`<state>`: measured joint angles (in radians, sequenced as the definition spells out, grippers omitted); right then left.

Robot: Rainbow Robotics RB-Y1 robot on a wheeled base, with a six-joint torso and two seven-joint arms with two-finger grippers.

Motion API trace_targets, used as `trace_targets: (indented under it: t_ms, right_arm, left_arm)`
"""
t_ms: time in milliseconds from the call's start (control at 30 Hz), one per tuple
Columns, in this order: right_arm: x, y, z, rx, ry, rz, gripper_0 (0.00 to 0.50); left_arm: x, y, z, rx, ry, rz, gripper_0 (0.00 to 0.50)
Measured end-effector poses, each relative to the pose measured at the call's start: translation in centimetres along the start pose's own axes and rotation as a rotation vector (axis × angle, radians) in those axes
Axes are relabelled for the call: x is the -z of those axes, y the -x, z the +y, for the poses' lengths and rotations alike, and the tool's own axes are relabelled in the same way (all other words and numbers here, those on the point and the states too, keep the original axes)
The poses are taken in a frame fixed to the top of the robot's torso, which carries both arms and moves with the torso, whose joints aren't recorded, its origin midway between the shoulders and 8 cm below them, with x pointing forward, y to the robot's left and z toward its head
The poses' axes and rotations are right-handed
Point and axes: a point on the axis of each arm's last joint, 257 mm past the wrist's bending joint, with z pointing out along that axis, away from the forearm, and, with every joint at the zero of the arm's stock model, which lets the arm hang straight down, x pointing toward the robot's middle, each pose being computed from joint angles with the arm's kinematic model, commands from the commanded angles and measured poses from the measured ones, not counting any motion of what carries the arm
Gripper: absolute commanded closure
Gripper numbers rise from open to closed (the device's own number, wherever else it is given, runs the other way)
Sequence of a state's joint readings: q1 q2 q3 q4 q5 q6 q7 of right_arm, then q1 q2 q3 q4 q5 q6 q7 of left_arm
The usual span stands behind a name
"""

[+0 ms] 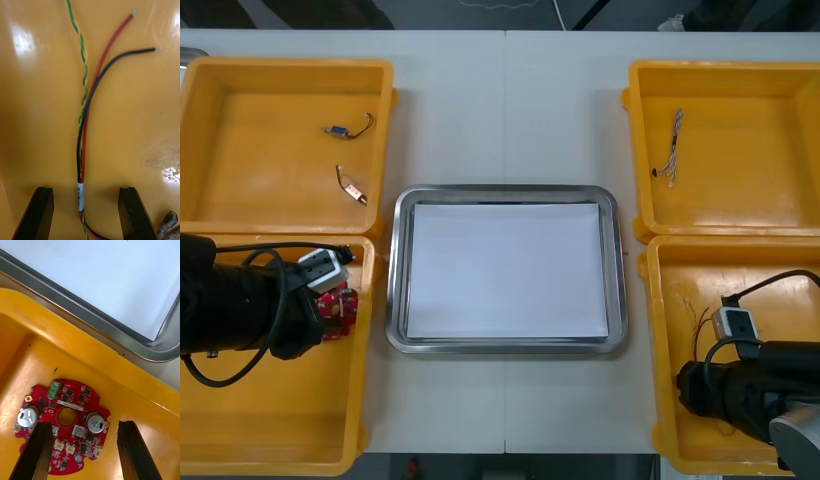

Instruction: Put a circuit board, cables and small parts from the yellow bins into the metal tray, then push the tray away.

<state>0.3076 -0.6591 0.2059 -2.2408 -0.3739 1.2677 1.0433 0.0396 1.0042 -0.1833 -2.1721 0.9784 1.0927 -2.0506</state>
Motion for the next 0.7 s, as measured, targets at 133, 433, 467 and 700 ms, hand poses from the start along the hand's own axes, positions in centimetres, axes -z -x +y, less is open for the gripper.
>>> trace_targets:
  t_ms: [133,433,467,700]
  right_arm:
    - [-0.1,-0.7,-0.2,-0.005,-0.003,0.012,0.0]
    - [-0.1,-0.9,-0.1,-0.005,0.0,0.013,0.0]
    - [-0.1,-0.9,-0.1,-0.005,0.0,0.013,0.188]
    - [-0.2,-0.6,0.3,-0.004,0.014,-0.003,0.497]
  left_arm:
    - [-1.2,-0.8,-0.6,0.015,-0.013,0.005,0.0]
    - [-1.9,-1.8,-1.0,0.015,-0.02,0.025,0.0]
    - [-2.0,-1.8,-1.0,0.016,-0.018,0.022,0.0]
    - [-3.4,-2.1,-1.4,0.018,-0.025,0.017,0.0]
